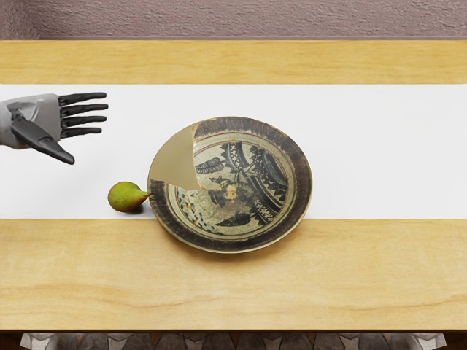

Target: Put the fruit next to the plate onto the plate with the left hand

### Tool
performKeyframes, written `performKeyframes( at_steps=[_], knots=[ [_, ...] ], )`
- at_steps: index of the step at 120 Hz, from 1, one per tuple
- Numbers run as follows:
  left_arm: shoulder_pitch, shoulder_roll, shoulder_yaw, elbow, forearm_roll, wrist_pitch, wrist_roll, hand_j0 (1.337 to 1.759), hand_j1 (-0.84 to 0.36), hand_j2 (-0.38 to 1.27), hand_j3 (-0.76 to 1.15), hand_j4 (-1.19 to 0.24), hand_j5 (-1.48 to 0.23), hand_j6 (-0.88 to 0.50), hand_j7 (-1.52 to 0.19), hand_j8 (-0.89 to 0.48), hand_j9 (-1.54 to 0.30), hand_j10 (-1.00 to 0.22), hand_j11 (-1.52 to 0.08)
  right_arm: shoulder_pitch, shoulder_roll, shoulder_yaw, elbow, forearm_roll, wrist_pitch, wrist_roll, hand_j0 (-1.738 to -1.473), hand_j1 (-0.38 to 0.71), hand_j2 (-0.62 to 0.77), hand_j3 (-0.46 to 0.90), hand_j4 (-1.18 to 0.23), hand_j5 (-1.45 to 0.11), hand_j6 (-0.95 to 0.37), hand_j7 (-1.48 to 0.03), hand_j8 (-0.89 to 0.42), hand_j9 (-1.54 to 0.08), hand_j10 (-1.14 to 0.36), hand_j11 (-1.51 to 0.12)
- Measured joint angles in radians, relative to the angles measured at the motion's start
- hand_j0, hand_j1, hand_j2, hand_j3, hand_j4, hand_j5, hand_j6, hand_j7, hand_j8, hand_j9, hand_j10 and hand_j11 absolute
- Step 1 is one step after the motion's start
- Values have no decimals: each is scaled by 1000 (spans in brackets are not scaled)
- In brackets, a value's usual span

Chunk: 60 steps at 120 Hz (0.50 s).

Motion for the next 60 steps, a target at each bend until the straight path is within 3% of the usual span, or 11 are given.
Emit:
performKeyframes(
  at_steps=[35,60],
  knots=[
    [-16,10,-1,-16,9,0,1,1658,333,4,0,-14,-19,-13,-19,-14,-19,-14,-18,0,0,1,0,-1,0,0,-1658,-349,0,0,0,0,0,0,0,0,0,0],
    [-14,4,-56,-39,177,0,-1,1658,333,4,0,-14,-19,-14,-19,-14,-19,-14,-19,0,0,1,0,0,0,0,-1658,-349,0,0,0,0,0,0,0,0,0,0]
  ],
)
